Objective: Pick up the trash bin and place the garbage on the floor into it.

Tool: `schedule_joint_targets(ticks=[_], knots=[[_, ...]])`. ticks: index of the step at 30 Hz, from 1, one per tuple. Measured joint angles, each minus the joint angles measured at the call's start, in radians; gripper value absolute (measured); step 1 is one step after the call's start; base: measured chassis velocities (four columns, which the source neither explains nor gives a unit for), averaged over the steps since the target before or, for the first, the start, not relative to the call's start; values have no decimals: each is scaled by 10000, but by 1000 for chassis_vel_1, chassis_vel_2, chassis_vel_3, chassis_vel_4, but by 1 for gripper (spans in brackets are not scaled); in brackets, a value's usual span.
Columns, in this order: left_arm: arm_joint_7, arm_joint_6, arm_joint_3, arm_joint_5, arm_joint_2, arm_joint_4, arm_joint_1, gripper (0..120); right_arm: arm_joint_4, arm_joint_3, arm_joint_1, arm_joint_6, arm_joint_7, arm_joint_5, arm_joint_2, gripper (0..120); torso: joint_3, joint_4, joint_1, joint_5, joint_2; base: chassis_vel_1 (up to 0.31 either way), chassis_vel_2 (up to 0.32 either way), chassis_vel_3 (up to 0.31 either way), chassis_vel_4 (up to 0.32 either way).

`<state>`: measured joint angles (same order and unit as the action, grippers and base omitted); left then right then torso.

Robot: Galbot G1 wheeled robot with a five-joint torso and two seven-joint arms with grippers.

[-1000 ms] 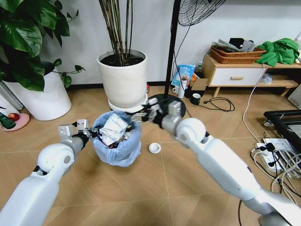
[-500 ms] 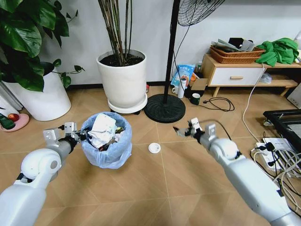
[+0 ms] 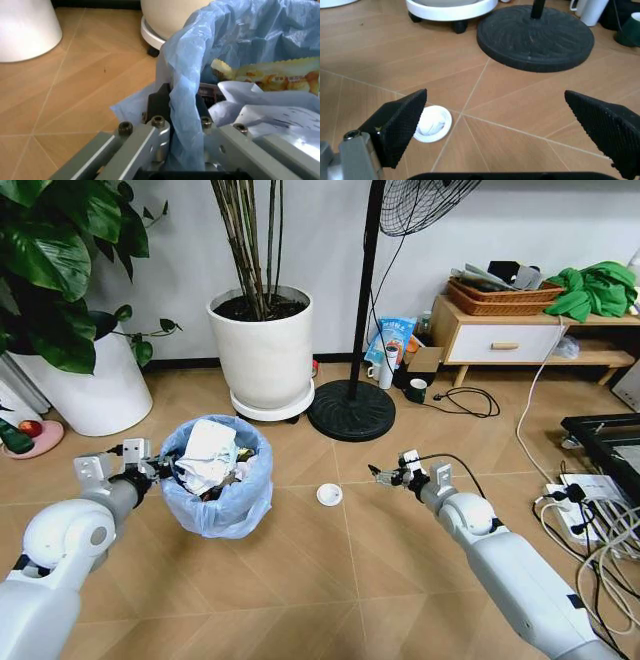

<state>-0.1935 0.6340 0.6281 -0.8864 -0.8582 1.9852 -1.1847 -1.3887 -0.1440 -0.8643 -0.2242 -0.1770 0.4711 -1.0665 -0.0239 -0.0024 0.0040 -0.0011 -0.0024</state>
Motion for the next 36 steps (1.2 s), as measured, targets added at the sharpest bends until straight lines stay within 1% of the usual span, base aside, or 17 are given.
schedule_joint_targets(ticks=[2, 4, 7, 11, 14, 15, 16, 17, 18, 20, 21, 25, 30, 33, 34, 36], knots=[[5, -2, 34, -61, 177, 69, -3, 0, -1, 19, -50, 33, 139, -2, -21, 100, 1, 1, 0, 6, 0, 0, 0, 0, 0], [9, -5, 36, -95, 353, 73, 46, 0, -6, 98, -139, 37, 208, 19, 29, 100, 0, 2, 0, 0, 0, 0, 0, 0, 0], [62, -22, 27, -94, 392, 35, 108, 0, 52, 218, -215, 37, 226, 21, 71, 100, 1, 3, 0, 4, 0, 0, 0, 0, 0], [219, -65, 47, -28, 210, -50, 173, 0, 401, 534, -248, -36, 281, 40, 44, 100, 0, -2, 0, -2, 0, 0, 0, 0, 0], [355, -76, 152, -5, 75, -3, 134, 0, 1178, 813, 126, -89, 312, 8, -468, 100, -1, -5, 0, 0, -2, 0, 0, 0, 0], [411, -85, 175, -2, 13, 15, 125, 0, 1494, 874, 330, -145, 379, -25, -845, 100, -1, -2, 0, 6, -2, 0, 0, 0, 0], [411, -85, 175, -2, 13, 15, 125, 0, 1494, 874, 330, -145, 379, -25, -845, 100, -1, -2, 0, 6, -2, 0, 0, 0, 0], [440, -97, 177, 18, -52, 15, 129, 0, 1806, 933, 568, -275, 465, -43, -1268, 100, -1, 0, 0, 6, -2, 0, 0, 0, 0], [470, -104, 166, 37, -93, 6, 150, 0, 1946, 965, 693, -337, 486, -44, -1470, 100, -2, 5, 0, 3, -3, 0, 0, 0, 0], [518, -116, 79, 94, -163, -51, 243, 0, 2269, 1028, 991, -435, 504, -98, -1853, 100, -1, 6, 0, 3, -2, 0, 0, 0, 0], [518, -116, 79, 94, -163, -51, 243, 0, 2269, 1028, 991, -435, 504, -98, -1853, 100, -1, 6, 0, 3, -2, 0, 0, 0, 0], [695, -181, -92, 296, -313, -190, 413, 0, 2839, 1057, 1387, -447, 400, -571, -2298, 100, -1, 4, 0, -1, -2, 0, 0, 0, 0], [781, -213, -264, 416, -394, -293, 491, 0, 3273, 1045, 1489, -438, 295, -974, -2533, 100, -1, -1, 0, 0, -2, 0, 0, 0, 0], [939, -290, -314, 654, -451, -369, 506, 0, 4004, 993, 1705, -192, 131, -1596, -2771, 100, -1, 0, 0, 2, -2, 0, 0, 0, 0], [939, -290, -314, 654, -451, -369, 506, 0, 4004, 993, 1705, -192, 131, -1596, -2771, 100, -1, 0, 0, 2, -2, 0, 0, 0, 0], [1001, -317, -339, 718, -490, -409, 505, 0, 4464, 915, 1876, -60, 80, -1789, -2883, 100, -1, 2, 0, 2, -2, 0, 0, 0, 0]])
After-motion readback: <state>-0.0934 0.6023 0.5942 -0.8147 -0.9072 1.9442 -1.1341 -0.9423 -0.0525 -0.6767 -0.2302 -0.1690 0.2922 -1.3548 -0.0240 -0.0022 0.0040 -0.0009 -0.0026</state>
